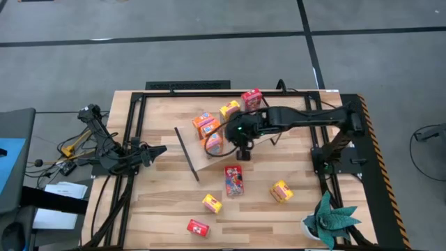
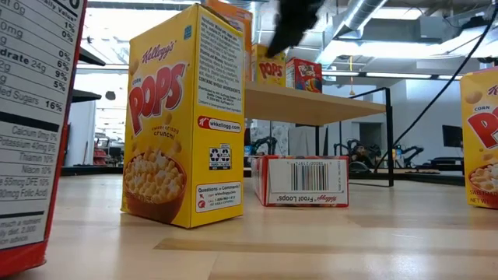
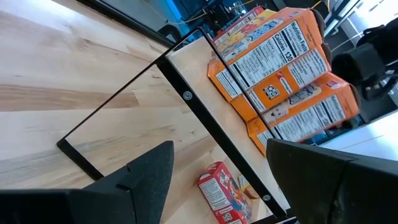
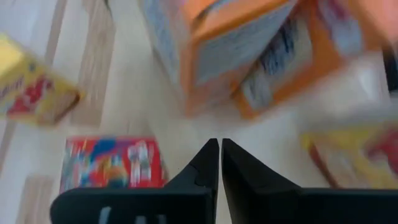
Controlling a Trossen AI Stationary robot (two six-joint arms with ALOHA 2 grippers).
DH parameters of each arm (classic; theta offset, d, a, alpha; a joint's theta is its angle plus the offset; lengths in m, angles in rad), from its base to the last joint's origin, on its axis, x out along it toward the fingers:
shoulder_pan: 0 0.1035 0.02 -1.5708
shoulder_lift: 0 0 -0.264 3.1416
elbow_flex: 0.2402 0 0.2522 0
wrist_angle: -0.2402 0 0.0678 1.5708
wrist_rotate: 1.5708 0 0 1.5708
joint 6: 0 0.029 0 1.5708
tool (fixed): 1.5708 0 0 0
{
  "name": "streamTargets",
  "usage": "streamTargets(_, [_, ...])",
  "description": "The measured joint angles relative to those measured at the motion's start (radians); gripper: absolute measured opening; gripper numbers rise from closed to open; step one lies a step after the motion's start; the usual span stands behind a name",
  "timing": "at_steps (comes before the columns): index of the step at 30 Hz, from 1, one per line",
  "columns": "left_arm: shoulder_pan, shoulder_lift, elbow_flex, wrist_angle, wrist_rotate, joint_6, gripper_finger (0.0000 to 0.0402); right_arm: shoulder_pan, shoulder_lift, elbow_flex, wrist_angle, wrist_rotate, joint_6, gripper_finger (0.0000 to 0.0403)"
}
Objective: Stack cereal on shelf
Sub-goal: Put the orange cereal box on the shelf aligned with the other orange cereal box, then adjust the orange cereal boxes on the shelf
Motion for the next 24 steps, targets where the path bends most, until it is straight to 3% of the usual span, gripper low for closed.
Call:
streamTargets(11, [0.0, 0.0, 0.0, 0.0, -0.006, 0.001, 0.0249, -0.013, -0.046, 0.004, -0.039, 0.032, 0.004, 0.002])
streamTargets(15, [0.0, 0.001, 0.0, -0.004, -0.017, 0.0, 0.0249, -0.027, -0.069, 0.007, 0.0, 0.093, 0.003, 0.0016])
streamTargets(24, [0.0, 0.0, 0.0, -0.007, -0.026, -0.01, 0.0249, -0.06, -0.045, 0.006, 0.11, 0.107, -0.011, 0.0029])
